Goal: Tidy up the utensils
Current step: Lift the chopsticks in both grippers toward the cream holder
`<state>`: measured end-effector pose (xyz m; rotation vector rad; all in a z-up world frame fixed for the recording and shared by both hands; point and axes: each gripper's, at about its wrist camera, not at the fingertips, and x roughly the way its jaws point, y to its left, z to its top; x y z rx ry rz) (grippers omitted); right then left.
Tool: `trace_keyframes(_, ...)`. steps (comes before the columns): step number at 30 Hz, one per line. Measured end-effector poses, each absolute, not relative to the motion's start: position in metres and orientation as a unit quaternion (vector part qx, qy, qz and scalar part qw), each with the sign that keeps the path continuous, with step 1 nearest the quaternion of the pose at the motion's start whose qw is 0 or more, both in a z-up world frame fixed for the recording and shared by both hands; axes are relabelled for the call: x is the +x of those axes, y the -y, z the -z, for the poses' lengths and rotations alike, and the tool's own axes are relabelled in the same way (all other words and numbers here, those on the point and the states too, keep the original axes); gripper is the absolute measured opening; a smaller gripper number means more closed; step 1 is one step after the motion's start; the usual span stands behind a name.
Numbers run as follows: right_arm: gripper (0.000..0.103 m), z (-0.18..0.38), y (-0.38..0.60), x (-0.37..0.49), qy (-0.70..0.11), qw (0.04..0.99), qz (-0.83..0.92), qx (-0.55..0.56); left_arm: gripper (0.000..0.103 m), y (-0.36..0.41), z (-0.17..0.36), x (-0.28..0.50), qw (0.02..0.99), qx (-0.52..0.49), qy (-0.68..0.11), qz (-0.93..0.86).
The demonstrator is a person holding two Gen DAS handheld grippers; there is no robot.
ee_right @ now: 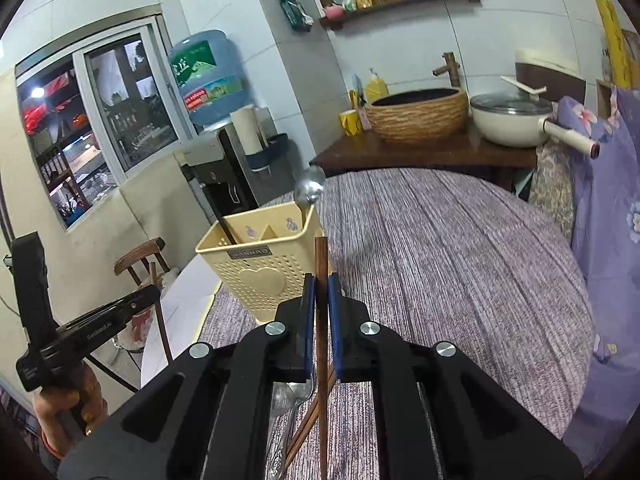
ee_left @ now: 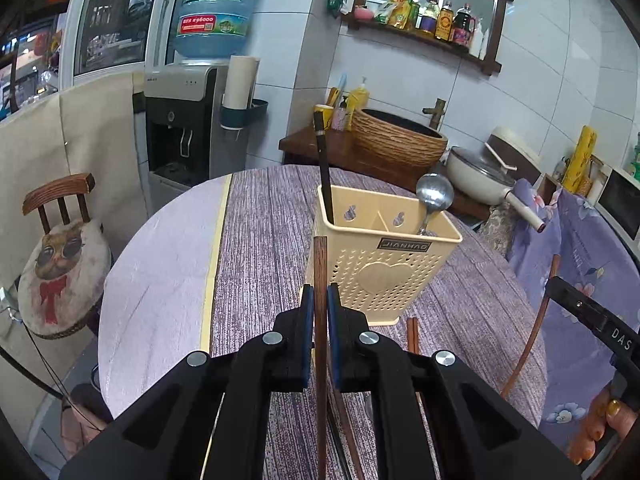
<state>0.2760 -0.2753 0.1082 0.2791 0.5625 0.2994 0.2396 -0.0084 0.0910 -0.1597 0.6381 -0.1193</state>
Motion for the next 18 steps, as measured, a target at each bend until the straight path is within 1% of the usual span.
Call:
trace_keyframes(11, 0.007, -0.129, 0.268, 0.262, -0.262, 0.947, -0.159, 0.100, 0.008, 0.005, -0.105, 0.228, 0.950, -0.070, -0.296, 0.062)
trace_keyframes(18, 0.007, -0.151, 0.264, 0.263, -0.251, 0.949, -0.168, 0.090, 0.008, 0.000, -0.124, 0.229, 0.954, -0.070, -0.283, 0.066)
